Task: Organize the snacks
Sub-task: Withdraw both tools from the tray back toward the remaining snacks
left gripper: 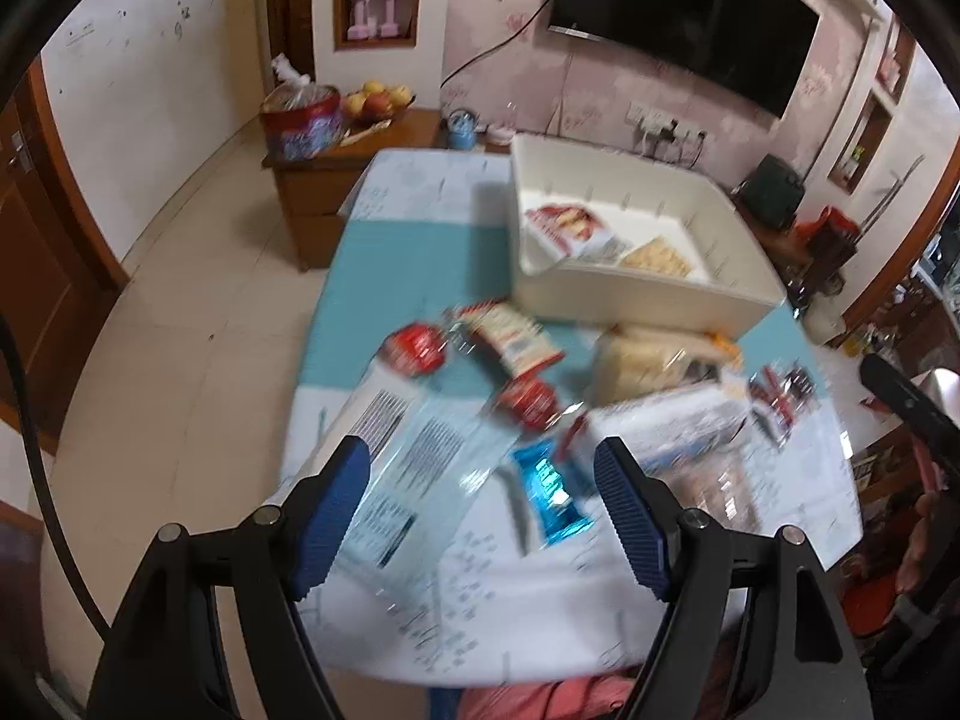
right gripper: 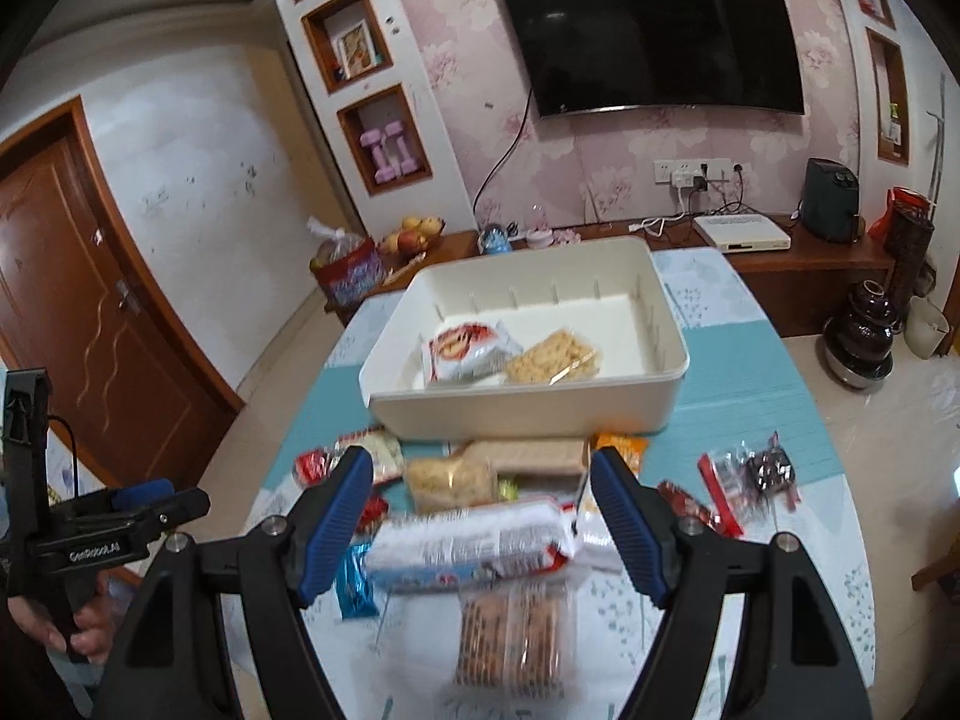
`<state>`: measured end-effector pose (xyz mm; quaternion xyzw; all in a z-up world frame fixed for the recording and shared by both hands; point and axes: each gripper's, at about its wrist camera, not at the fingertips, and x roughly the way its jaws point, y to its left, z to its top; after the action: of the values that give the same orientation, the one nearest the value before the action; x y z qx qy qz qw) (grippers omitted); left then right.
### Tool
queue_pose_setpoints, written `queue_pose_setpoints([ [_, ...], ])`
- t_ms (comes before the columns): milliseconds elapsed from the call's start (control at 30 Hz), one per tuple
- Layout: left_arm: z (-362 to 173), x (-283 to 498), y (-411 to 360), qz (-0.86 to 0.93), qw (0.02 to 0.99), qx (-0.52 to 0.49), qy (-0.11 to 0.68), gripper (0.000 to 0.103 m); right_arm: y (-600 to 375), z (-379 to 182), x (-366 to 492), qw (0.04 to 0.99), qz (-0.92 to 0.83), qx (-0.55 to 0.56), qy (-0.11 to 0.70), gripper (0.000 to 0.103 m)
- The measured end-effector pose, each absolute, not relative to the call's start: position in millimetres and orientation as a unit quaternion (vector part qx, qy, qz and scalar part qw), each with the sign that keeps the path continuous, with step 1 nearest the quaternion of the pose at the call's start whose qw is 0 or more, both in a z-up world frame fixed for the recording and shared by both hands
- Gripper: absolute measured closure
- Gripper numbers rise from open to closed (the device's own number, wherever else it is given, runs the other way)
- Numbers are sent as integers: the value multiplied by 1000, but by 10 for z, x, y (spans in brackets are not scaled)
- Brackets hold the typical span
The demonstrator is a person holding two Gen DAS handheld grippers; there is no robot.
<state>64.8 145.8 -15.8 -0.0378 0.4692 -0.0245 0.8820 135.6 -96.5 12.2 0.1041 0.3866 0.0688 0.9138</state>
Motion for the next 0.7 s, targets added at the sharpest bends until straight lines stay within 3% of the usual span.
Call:
queue_pose_setpoints([
  [333, -453, 558, 1628, -23, 856, 6, 517, 26, -764, -325, 1116, 883, 89, 58, 458, 27],
  [400, -506, 575, 1618, -32, 850, 18, 525, 20, -728, -438, 1068, 874, 92, 54, 474, 27],
  [700, -817, 722, 1501, -58, 815, 81, 570, 13, -701, -825, 923, 844, 81, 65, 526, 27],
])
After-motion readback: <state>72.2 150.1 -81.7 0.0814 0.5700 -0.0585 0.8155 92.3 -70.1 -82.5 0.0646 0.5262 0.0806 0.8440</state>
